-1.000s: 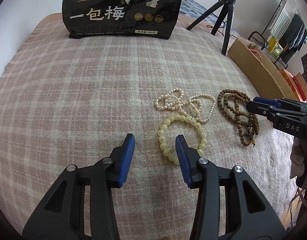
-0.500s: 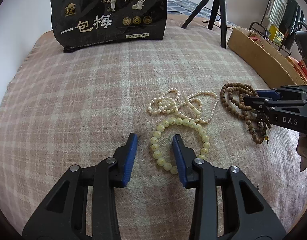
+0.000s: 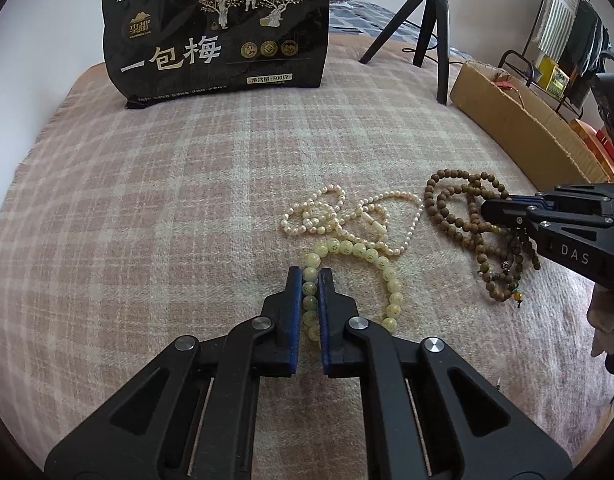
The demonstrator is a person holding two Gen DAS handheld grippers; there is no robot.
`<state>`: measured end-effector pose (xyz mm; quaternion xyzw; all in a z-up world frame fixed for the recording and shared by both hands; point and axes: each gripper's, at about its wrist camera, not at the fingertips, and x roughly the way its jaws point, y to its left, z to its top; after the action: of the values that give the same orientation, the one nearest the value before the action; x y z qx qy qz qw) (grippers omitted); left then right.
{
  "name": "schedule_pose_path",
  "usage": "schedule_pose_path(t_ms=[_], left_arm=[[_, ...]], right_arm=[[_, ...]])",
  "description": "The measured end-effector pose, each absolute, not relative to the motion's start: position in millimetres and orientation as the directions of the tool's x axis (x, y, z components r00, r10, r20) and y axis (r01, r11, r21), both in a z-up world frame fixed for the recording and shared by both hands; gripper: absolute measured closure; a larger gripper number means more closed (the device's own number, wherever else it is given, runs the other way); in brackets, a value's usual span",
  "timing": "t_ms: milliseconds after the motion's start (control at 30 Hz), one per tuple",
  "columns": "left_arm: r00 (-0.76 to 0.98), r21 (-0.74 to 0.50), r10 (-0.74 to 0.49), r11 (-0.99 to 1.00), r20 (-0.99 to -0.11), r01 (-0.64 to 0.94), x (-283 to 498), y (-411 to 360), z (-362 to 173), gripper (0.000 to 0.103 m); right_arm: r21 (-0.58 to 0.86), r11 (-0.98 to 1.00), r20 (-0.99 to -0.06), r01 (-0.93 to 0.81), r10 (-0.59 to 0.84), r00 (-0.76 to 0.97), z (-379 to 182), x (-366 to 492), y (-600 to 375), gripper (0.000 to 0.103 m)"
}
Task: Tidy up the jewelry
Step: 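Carry the bracelet and wooden bead strand over the cardboard box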
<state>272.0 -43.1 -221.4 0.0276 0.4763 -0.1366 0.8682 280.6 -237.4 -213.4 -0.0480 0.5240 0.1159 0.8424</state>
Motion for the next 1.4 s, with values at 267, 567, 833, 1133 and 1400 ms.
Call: schedule_pose_path(t_ms=[267, 567, 833, 1133, 1400], left_arm=[[0.542, -0.09, -0.225, 0.96, -0.81, 0.265, 258.6, -43.3, -197.9, 0.098], [0.592, -0.08, -0.236, 0.958, -0.77, 0.277, 238.9, -45.0, -162.0, 0.098], [0.618, -0.077, -0.243, 0.956, -0.748, 0.283, 221.9, -44.6, -135.8, 0.098], [0.647, -0.079, -0.268, 0.949, -0.714, 0.305, 202.2, -50.1, -103.2, 0.098], [0.673, -0.093, -0.306, 0.938, -0.673, 0.333, 184.4, -63.5, -72.5, 0.098]], right_arm=[[0.076, 0.969, -0.87, -0.235, 0.18, 0.459, -191.5, 266.8, -245.6, 0.099], [0.085, 0.963, -0.82, -0.254, 0.212, 0.531, -144.0, 241.2, -247.0, 0.099], [0.088, 0.963, -0.781, -0.253, 0.225, 0.583, -109.8, 219.7, -253.4, 0.099], [0.08, 0.965, -0.742, -0.249, 0.225, 0.632, -74.2, 192.3, -264.7, 0.099], [0.085, 0.968, -0.703, -0.238, 0.227, 0.673, -45.1, 169.9, -280.4, 0.099]])
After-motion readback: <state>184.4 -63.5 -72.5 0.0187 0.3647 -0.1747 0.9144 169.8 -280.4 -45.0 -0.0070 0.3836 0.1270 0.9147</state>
